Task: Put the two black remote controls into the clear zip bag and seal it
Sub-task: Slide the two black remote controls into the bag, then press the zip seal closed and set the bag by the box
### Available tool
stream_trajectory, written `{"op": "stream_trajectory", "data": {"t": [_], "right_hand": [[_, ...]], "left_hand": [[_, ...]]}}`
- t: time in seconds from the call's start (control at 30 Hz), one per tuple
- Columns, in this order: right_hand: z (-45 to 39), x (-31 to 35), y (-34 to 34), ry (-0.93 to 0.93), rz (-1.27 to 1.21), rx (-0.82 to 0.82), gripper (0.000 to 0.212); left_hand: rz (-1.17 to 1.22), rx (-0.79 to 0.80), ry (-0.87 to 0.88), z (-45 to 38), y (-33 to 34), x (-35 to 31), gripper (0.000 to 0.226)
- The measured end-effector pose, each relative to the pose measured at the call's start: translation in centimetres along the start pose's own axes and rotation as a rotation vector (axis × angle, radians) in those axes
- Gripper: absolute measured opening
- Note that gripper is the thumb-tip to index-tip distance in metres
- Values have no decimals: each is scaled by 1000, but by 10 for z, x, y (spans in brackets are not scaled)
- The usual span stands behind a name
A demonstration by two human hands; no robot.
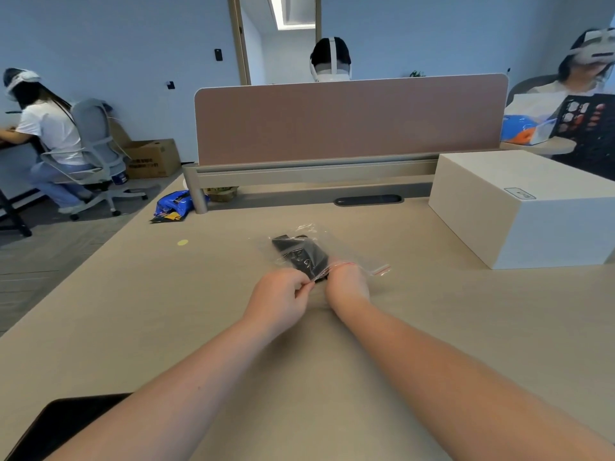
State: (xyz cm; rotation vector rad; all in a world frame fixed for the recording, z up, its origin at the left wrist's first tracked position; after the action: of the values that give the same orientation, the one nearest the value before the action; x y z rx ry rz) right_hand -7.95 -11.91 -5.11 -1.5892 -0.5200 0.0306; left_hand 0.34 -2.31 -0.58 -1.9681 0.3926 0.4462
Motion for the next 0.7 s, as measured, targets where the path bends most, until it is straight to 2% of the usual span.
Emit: {"op": "stream_trajectory", "data": {"t": [0.4, 0.6, 0.7], "right_hand": [[8, -6, 7, -12, -6, 44, 28], [40, -16, -24, -136, 43, -68, 13], [56, -37, -51, -234, 48, -257, 14]], "left_hand": [[-19, -26, 16, 2, -1, 4, 19], [-36, -27, 34, 6, -5, 4, 22], [-25, 83, 87, 9, -1, 4, 33]]}}
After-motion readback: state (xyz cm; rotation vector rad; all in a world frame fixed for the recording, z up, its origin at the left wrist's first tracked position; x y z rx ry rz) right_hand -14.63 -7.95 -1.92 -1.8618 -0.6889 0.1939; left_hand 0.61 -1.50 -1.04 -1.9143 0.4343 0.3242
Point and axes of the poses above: each hand's wrist, its own z-axis away from the middle knuckle, its own y-axis out of the palm, x = y × z, the point moved 9 cm from there along -z, towards the middle knuckle, and after that the axes turned 3 degrees about z, right-handed, at the moved point
